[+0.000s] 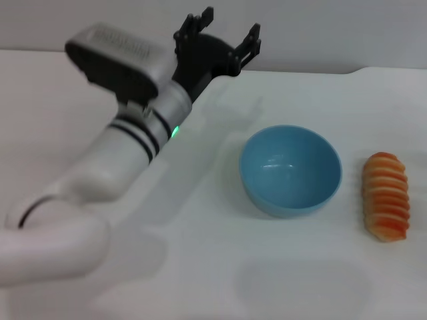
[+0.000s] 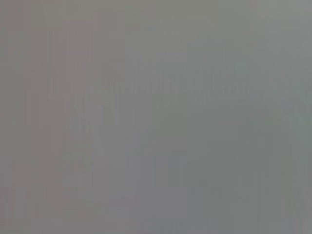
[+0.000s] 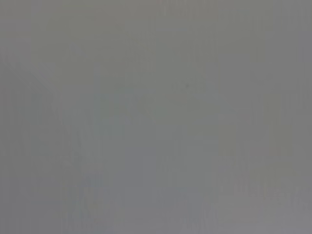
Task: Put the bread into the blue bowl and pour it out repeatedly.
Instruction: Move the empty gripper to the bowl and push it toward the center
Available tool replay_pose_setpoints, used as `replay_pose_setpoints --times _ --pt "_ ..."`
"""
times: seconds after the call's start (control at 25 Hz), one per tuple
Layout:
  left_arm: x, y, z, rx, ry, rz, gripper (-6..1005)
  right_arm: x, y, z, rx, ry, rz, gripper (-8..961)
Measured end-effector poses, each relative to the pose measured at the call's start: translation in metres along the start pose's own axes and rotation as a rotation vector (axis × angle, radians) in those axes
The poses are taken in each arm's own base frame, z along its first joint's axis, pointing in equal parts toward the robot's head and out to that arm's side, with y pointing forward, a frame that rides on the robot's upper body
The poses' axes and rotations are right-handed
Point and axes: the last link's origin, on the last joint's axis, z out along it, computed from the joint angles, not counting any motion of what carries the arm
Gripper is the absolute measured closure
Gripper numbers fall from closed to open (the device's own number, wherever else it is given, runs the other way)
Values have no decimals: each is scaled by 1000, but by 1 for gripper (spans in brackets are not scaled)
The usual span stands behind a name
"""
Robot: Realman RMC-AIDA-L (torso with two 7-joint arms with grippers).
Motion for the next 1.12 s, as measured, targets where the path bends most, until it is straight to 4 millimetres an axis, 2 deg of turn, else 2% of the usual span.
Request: replay_pose_setpoints --times 0.28,0.76,0.92,1.12 --pt "16 -2 26 -70 -245 10 186 0 -1 -1 1 -2 -4 267" --pt "60 -14 30 -234 -634 21 187 -4 0 3 -4 -12 -8 266" --pt "57 -9 36 -269 -721 22 187 -4 -2 3 -2 -14 -10 267" --pt "42 6 46 -316 -814 23 187 -4 -2 2 2 -14 -9 267"
